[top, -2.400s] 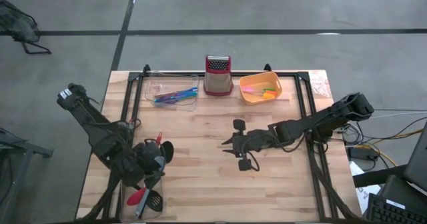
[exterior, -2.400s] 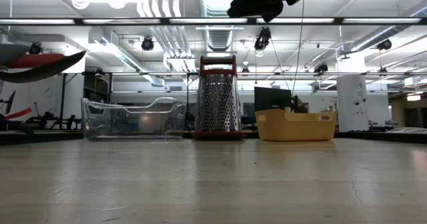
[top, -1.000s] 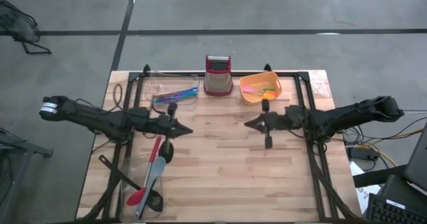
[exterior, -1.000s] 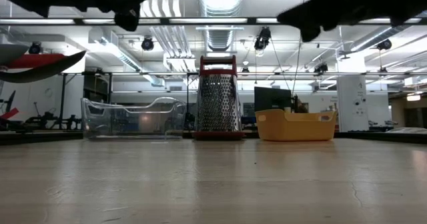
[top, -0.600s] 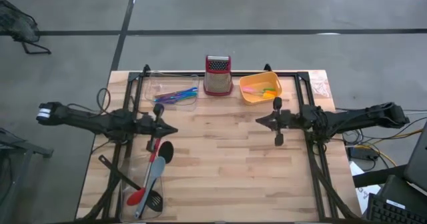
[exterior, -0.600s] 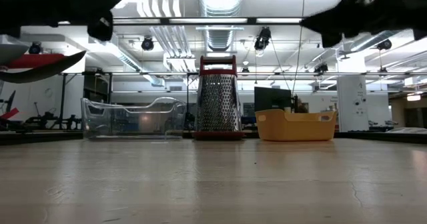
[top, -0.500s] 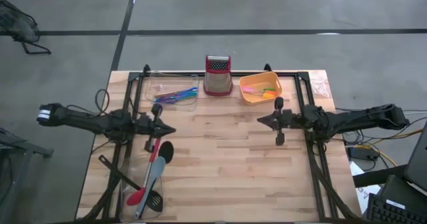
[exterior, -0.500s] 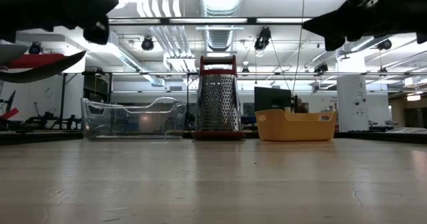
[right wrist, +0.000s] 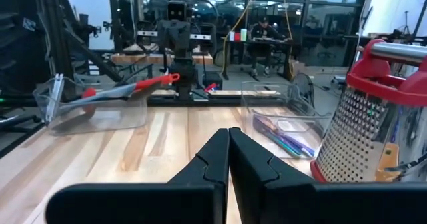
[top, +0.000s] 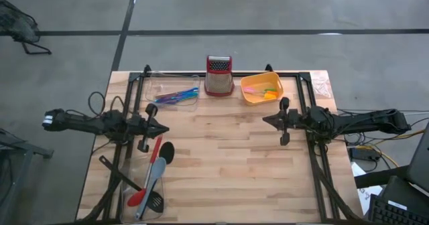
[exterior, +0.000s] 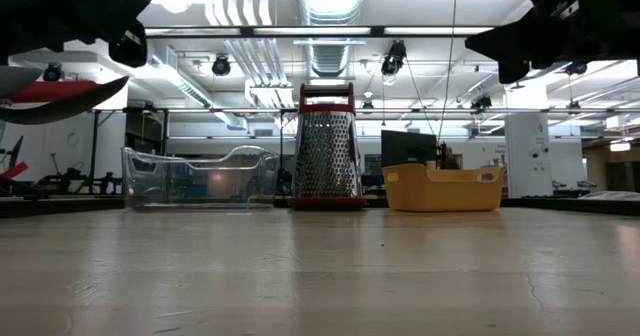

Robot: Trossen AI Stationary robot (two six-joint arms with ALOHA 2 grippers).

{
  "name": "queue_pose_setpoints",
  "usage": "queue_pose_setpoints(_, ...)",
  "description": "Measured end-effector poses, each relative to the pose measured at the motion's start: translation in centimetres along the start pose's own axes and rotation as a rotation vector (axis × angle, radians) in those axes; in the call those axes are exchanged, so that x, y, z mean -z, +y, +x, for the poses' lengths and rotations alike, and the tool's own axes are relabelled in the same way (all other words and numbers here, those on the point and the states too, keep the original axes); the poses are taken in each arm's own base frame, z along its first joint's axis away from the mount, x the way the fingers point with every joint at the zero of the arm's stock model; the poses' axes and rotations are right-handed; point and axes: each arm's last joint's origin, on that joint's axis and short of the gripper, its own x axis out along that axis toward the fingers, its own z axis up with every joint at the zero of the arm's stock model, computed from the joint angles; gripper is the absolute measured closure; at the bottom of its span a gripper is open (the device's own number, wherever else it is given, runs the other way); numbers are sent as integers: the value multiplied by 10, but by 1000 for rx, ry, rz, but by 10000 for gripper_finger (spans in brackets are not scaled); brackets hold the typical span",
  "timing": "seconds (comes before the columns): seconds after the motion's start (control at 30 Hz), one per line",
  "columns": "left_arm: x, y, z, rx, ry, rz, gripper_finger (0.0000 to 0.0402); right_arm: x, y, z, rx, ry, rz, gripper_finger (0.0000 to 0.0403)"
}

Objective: Pick & Place Kitchen Items
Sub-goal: Return To Home Position

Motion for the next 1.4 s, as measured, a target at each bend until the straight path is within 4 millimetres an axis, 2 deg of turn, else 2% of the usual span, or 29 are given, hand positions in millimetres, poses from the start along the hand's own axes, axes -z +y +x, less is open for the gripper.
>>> queue_pose_setpoints(0.27, 1, 0, -6, 7, 17, 0, 397, 7, 0, -5, 0, 2, -1, 394)
queue_pose_setpoints(0.43, 0, -1, -13, 17, 6, 1, 391, 10, 0, -9, 0, 13, 11, 394)
queue_pose_setpoints(0.63, 9, 0, -22, 18, -8, 3, 388, 9, -1, -15, 9, -15, -6, 394)
queue_pose_setpoints(0.87, 12, 0, -25, 12, 0, 39, 397, 22, -1, -19, -10, -13, 29, 394)
queue_pose_setpoints(1.2, 17, 1, -25, -34, 42, 54, 359, 26, 0, -23, -24, -29, 26, 394)
queue_pose_setpoints(1.4, 22, 2, -25, -41, 64, -125, 354, 28, 0, -23, -24, -7, 5, 394)
